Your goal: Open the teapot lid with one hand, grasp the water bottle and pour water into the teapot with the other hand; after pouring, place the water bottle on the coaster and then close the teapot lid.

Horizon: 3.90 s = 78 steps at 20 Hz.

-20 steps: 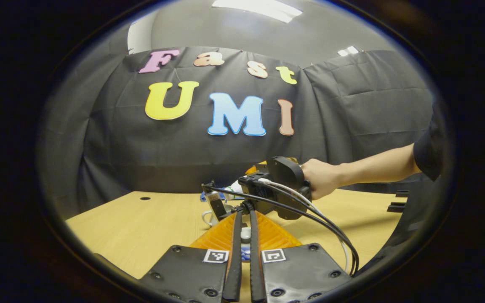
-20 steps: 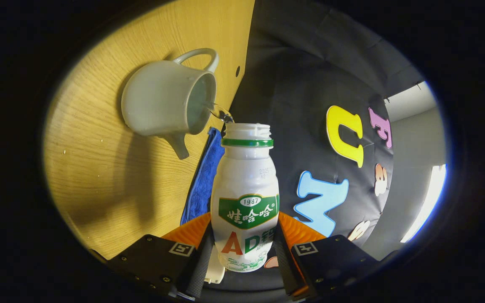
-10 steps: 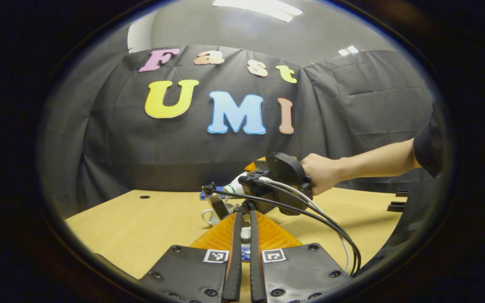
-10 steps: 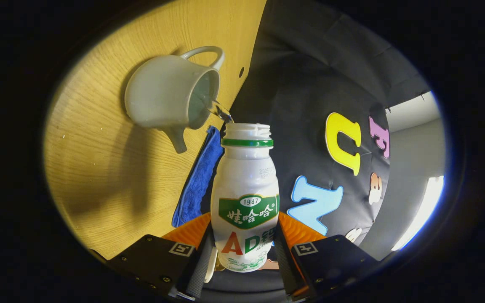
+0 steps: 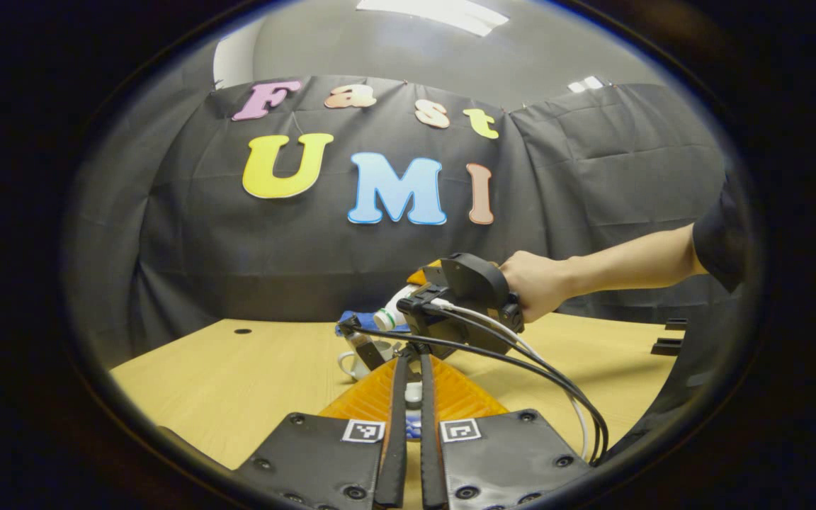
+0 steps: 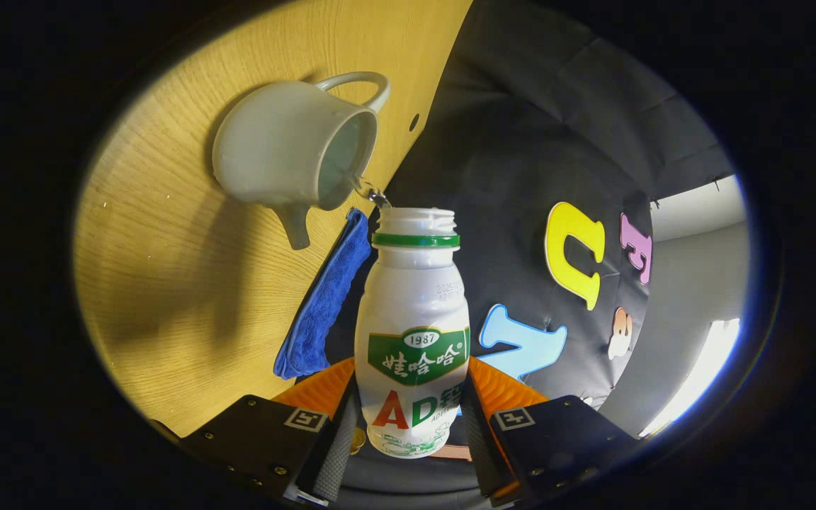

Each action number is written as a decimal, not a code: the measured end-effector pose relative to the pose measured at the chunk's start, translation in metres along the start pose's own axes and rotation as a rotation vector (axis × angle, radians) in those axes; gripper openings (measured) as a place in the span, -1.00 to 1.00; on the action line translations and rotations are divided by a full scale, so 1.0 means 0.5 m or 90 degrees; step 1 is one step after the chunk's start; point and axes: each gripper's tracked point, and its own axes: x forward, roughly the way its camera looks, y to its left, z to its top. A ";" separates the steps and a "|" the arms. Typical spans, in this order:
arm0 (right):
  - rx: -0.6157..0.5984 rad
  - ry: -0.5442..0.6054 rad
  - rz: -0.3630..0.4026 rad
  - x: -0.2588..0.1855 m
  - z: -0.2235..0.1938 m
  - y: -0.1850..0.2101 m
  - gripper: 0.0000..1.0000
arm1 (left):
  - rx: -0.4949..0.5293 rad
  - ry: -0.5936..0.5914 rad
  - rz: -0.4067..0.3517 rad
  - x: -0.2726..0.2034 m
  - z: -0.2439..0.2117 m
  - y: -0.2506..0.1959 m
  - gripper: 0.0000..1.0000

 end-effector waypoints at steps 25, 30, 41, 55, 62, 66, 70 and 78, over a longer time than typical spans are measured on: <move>-0.095 -0.024 -0.035 0.002 0.024 -0.034 0.41 | 0.010 0.005 0.000 -0.001 -0.001 -0.001 -0.63; -0.113 -0.031 -0.051 -0.003 0.030 -0.050 0.41 | 0.015 0.007 -0.002 0.000 -0.002 -0.002 -0.71; -0.088 -0.028 -0.036 -0.007 0.032 -0.010 0.40 | 0.019 0.010 -0.003 0.001 -0.004 -0.002 -0.71; 0.336 -0.024 0.078 -0.017 0.035 0.084 0.41 | -0.007 0.015 -0.003 0.007 -0.016 0.000 -0.63; 0.680 -0.053 0.148 -0.076 0.042 0.063 0.41 | -0.039 0.030 0.021 0.017 -0.035 0.015 -0.64; 0.845 -0.059 0.172 -0.119 0.013 0.058 0.41 | -0.026 0.024 0.031 0.039 -0.020 0.027 -0.64; 1.057 -0.065 0.272 -0.185 -0.009 0.086 0.41 | -0.025 -0.008 0.039 0.080 0.021 0.046 -0.63; 1.191 -0.013 0.269 -0.298 -0.141 0.141 0.41 | -0.005 -0.019 0.034 0.229 0.065 0.070 -0.63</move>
